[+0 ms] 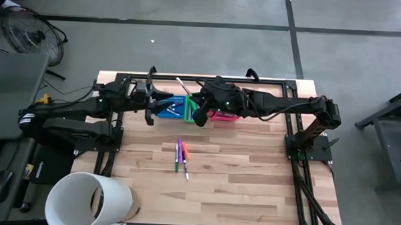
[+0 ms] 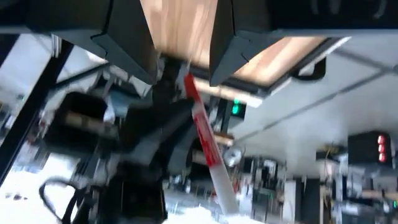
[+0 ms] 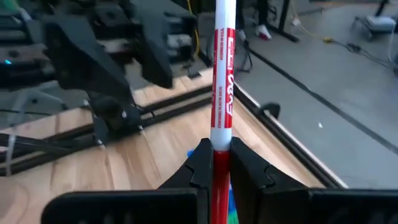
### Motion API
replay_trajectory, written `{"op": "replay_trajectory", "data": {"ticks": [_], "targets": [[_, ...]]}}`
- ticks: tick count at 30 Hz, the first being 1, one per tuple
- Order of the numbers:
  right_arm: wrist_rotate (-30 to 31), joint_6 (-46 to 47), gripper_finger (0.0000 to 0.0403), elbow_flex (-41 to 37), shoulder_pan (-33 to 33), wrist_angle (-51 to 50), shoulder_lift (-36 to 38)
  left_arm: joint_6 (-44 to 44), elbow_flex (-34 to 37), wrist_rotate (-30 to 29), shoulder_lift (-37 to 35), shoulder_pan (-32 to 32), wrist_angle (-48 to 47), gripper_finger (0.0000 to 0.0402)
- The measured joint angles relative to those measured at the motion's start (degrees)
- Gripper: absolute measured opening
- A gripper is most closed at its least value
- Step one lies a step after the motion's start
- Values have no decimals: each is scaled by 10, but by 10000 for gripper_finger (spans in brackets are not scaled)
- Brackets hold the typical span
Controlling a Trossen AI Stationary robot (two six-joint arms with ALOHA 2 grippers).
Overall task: Pick & Place Markers
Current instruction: Put the red marker into the blue bin
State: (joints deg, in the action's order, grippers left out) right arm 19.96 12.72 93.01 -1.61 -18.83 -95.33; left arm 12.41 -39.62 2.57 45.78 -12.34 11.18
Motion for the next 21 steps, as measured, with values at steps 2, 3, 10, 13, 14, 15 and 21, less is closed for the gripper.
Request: {"op": "replay_trajectory", "data": {"ticks": [2,3,10,13,14,15,21], "targets": [[-14,-12,23,0,0,12,0,3,0,0,15,0,42,145],[-19,-15,23,0,0,16,0,7,0,0,24,0,61,145],[-47,-27,23,0,0,17,0,26,0,-1,72,0,162,145],[-56,-33,23,0,0,17,0,31,-1,-6,84,0,191,145],[-59,-38,23,0,0,17,0,31,-1,-8,88,0,195,145],[-61,-40,23,0,0,17,0,34,-1,-12,91,0,195,145],[-79,-40,23,0,0,-5,0,44,-1,-20,99,0,197,145]]}}
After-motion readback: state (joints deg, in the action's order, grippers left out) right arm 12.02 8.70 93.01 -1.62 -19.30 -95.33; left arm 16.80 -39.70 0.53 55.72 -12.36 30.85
